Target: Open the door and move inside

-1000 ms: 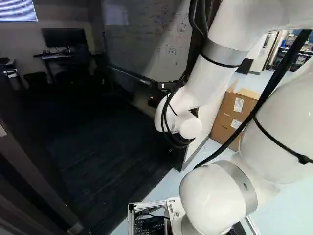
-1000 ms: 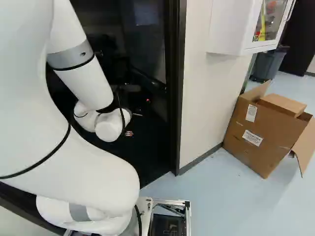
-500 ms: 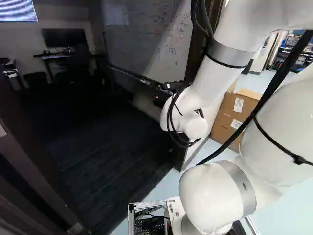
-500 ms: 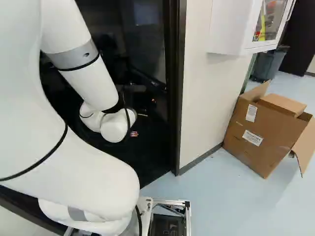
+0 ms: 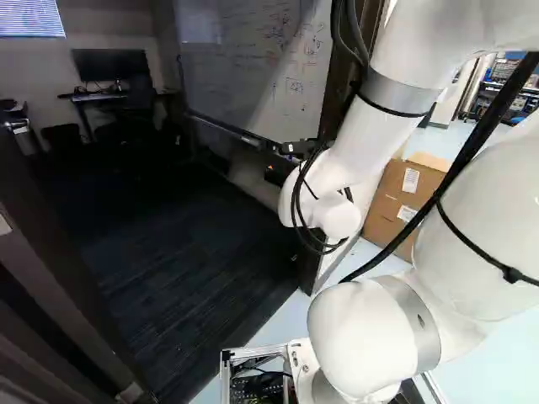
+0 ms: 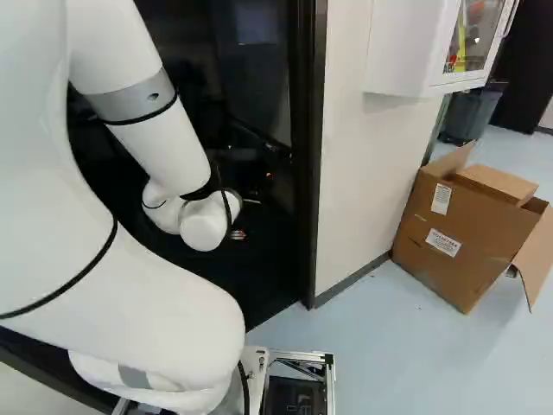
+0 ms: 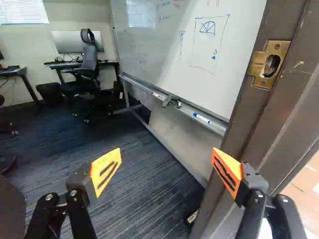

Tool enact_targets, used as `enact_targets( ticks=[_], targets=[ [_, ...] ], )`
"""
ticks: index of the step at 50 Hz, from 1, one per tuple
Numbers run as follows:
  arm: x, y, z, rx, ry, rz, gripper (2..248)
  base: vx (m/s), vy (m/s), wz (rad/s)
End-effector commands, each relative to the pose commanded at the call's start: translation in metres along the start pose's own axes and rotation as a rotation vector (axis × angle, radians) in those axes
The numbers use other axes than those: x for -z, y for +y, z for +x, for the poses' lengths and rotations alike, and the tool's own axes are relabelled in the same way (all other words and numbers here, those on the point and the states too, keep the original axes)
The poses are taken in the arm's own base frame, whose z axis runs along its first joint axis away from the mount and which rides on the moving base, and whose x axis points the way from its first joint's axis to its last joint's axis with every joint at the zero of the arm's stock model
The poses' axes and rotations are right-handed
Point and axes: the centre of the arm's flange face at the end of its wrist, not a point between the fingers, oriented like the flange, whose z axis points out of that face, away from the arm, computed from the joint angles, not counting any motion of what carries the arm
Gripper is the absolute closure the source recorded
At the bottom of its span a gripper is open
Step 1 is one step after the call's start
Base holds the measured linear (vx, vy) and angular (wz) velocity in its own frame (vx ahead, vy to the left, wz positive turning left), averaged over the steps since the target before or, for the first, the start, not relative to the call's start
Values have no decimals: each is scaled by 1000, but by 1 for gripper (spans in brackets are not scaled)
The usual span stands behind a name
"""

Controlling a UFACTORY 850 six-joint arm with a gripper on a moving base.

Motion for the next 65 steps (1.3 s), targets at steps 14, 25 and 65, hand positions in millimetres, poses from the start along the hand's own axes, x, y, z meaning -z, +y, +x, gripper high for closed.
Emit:
enact_targets(
  ticks=[14,25,65],
  targets=[
    [0,0,0,0,0,0,3,-1,-15,-26],
    [0,0,0,0,0,0,3,0,8,41],
    [0,0,0,0,0,0,3,0,16,79]
  ],
)
